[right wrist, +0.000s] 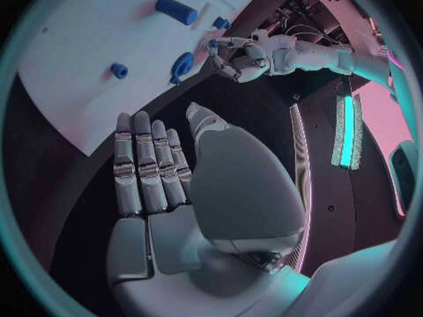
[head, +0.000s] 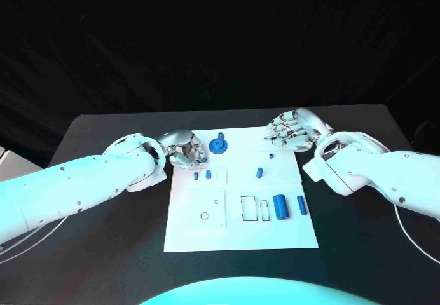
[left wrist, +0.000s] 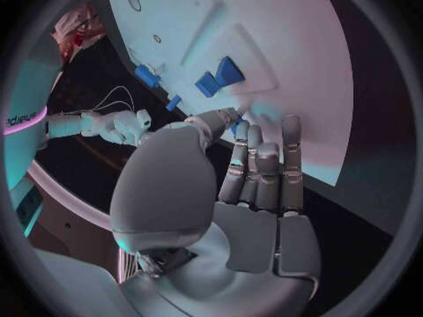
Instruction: Assemble the parts on the task board
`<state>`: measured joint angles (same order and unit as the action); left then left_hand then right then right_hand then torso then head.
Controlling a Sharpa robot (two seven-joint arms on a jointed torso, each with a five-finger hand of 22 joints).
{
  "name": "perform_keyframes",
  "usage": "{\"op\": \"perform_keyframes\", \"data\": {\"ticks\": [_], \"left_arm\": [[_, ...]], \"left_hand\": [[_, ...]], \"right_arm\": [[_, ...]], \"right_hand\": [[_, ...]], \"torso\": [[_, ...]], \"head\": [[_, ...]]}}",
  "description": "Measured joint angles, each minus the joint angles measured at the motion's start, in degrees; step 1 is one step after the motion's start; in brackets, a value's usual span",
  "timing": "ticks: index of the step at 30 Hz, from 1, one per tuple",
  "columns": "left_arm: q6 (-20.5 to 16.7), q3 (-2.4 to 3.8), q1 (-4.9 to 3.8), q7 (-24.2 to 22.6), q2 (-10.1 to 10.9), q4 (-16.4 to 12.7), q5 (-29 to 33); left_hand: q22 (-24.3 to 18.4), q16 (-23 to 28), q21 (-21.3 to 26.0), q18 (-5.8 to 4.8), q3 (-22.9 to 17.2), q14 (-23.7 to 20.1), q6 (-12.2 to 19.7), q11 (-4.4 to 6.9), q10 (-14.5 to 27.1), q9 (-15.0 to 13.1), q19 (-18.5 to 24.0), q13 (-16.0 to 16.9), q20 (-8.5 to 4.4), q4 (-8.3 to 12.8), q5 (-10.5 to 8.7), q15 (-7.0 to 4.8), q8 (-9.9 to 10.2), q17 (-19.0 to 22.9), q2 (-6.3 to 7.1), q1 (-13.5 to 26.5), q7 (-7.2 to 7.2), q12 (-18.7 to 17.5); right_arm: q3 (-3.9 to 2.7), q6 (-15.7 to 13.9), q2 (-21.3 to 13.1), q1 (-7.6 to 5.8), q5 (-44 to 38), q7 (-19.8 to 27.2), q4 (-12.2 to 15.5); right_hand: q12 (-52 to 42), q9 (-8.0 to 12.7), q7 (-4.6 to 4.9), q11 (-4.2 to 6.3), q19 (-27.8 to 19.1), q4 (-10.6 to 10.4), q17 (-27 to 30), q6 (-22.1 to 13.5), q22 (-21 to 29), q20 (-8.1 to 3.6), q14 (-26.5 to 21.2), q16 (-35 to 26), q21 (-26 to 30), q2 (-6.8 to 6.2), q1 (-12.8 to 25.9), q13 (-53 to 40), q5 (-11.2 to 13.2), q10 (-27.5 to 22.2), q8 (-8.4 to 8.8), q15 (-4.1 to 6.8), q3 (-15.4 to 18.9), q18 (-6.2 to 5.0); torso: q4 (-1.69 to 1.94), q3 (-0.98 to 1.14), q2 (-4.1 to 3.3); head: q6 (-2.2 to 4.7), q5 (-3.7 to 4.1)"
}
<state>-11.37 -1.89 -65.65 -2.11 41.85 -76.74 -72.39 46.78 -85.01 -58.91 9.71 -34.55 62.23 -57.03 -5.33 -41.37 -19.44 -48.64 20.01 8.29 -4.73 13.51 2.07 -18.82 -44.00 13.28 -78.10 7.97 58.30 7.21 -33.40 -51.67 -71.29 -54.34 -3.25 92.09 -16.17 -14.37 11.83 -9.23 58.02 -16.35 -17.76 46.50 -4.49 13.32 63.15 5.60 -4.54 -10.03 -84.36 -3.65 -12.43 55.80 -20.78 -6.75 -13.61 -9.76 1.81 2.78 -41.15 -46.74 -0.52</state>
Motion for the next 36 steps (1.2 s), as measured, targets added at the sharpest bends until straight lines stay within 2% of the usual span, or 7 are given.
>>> {"op": "perform_keyframes", "data": {"ticks": [34, 36], "left_arm": [[0.65, -0.02, 0.01, 0.96, -0.04, 0.17, -0.47], [0.66, -0.01, 0.01, 0.99, -0.04, 0.17, -0.48]], "left_hand": [[0.05, -0.19, 0.0, 0.0, 0.0, 0.0, 0.2, 0.0, -0.01, 0.06, 0.0, -0.02, 0.0, 0.0, 0.0, 0.0, 0.0, -0.08, 0.0, 0.0, 0.2, 0.0], [0.05, -0.19, 0.0, 0.01, 0.0, 0.0, 0.2, 0.0, -0.01, 0.06, 0.0, -0.02, 0.0, 0.0, 0.0, 0.0, 0.0, -0.08, 0.0, 0.0, 0.2, 0.0]], "right_arm": [[0.0, -0.13, -0.06, 0.0, 0.02, 0.06, 0.05], [0.0, -0.14, -0.07, 0.0, 0.02, 0.07, 0.05]], "right_hand": [[0.0, 0.05, 0.0, 0.0, 0.0, -0.16, 0.04, 0.0, 0.05, 0.0, 0.0, 0.0, 0.0, 0.0, 0.0, 0.0, 0.0, 0.0, 0.0, 0.0, -0.16, 0.0], [0.0, 0.11, 0.21, 0.0, 0.0, -0.16, 0.04, 0.21, 0.13, 0.0, 0.0, 0.0, 0.0, -0.1, 0.1, 0.0, 0.0, 0.0, 0.0, 0.0, -0.16, 0.0]], "torso": [[-0.02, 0.03, 0.0], [-0.02, 0.03, 0.0]], "head": [[-0.05, 0.08], [-0.07, 0.08]]}}
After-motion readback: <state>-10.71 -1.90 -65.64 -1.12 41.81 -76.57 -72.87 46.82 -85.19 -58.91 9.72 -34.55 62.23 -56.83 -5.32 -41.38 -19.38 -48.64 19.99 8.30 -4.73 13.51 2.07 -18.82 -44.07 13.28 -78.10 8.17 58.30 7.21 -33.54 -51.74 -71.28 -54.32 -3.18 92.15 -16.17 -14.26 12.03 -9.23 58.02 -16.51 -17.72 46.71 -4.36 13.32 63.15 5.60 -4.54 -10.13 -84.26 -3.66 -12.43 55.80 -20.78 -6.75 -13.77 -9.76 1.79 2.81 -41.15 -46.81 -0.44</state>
